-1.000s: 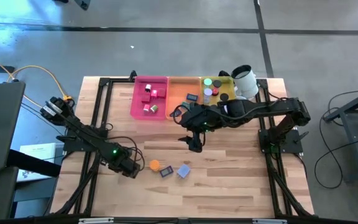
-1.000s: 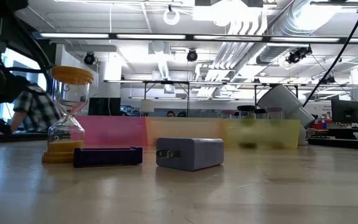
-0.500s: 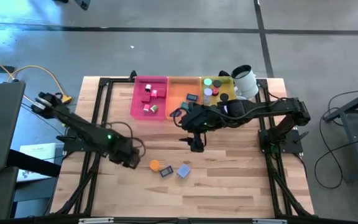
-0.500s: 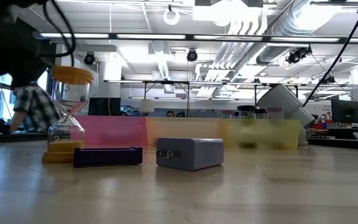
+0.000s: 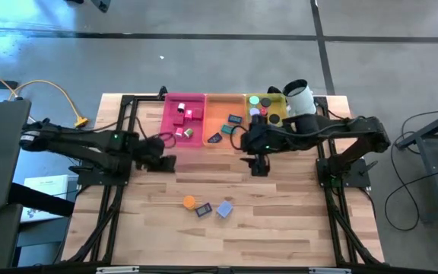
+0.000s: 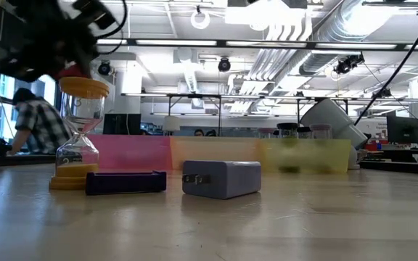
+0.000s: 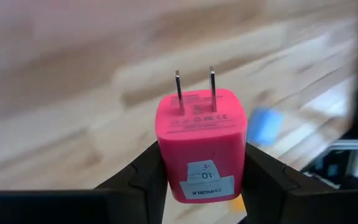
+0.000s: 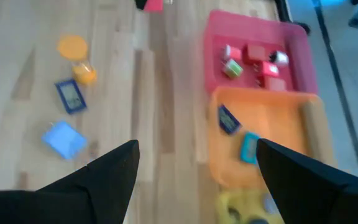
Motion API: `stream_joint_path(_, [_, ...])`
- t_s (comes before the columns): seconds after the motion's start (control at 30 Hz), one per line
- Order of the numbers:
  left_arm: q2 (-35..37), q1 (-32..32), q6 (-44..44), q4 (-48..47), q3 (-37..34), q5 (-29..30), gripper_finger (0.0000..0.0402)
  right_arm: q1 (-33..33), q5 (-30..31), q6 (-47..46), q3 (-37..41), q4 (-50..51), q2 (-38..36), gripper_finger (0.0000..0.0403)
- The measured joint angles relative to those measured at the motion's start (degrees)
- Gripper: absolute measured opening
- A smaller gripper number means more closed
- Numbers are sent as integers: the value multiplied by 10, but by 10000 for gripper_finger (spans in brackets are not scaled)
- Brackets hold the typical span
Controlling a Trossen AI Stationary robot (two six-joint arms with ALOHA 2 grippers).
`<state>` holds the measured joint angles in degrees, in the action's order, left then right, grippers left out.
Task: Pick & Place Office items
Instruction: Put the pink charger adapter into the pink bin
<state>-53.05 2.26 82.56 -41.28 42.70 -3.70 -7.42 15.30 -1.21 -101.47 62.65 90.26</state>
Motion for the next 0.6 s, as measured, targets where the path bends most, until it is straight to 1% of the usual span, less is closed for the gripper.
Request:
stream_joint_path(0.1, [-4,-42,-56,36,14,10,147,0,15,-1,0,42,-14,312])
stream_joint_path(0.2, [-15,-84,-99,68,30,9,147,-1,34,-7,0,56,-27,312])
stream_joint_path(0.47, [-40,-189,-218,73,80,6,147,-1,43,-6,0,66,-48,312])
stream_joint_path(0.53, [-49,-221,-244,70,88,-6,147,0,43,-6,0,66,-54,312])
stream_joint_path(0.6, [-60,-256,-268,71,92,-36,147,0,46,-6,0,66,-57,312])
